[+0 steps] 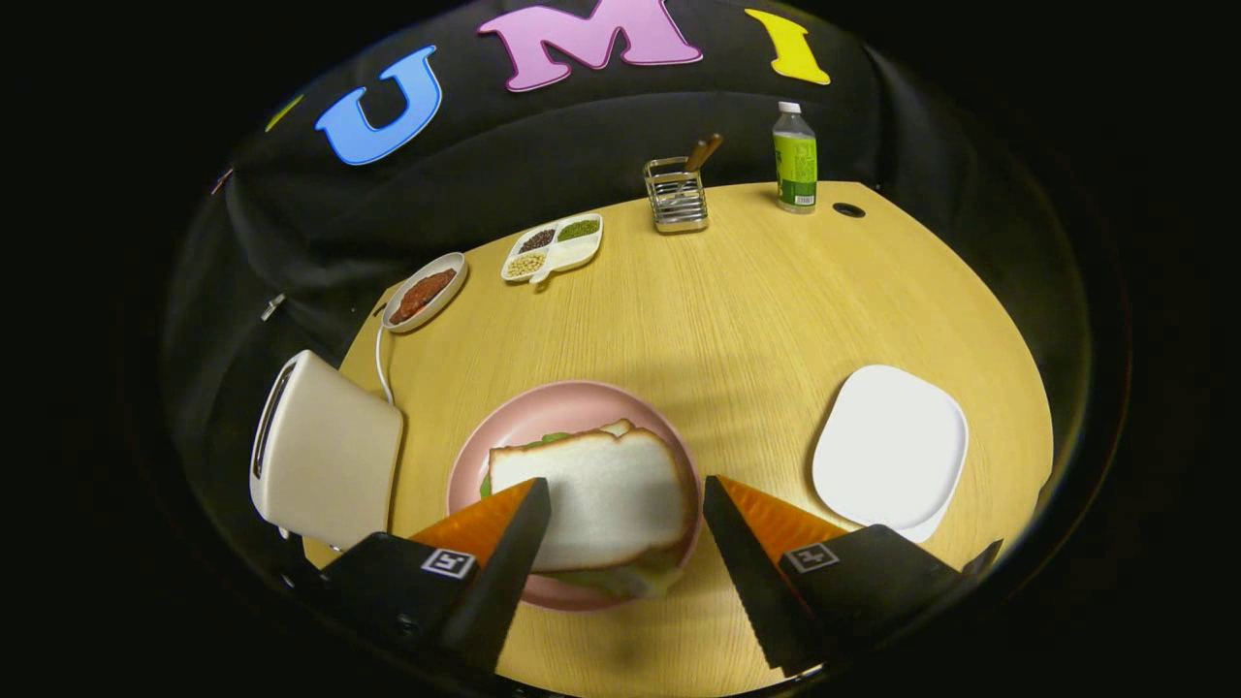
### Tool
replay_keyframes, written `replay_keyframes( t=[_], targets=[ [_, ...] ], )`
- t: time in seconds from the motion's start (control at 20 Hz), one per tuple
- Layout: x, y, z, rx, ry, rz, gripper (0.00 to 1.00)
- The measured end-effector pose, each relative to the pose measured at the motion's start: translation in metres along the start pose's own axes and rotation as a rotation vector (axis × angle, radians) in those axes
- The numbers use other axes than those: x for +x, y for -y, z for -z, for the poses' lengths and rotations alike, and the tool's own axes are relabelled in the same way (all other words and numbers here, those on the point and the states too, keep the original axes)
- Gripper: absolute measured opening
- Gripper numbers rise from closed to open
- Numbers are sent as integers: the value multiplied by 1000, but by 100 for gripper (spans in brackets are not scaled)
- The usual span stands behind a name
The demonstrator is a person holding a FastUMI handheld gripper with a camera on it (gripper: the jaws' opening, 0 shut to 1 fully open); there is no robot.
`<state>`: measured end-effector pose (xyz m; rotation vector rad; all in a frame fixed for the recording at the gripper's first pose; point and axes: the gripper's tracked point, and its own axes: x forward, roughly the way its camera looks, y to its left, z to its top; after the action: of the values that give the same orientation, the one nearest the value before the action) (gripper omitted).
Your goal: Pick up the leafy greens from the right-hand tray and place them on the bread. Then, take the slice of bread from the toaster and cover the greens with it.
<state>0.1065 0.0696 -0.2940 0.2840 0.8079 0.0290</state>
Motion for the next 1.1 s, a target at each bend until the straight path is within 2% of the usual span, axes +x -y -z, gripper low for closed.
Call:
replay_keyframes(
  t=[0.15,0.45,0.75,0.95,1.1],
  targets=[
    [-19,3,-25,-3,69,39,99],
    [-80,-12,-90,-97,221,31,99],
    [-165,-37,-177,-164,460,3,99],
    [-225,-49,-229,-243,629,24,99],
    [-272,-60,-253,-259,742,25,99]
  ],
)
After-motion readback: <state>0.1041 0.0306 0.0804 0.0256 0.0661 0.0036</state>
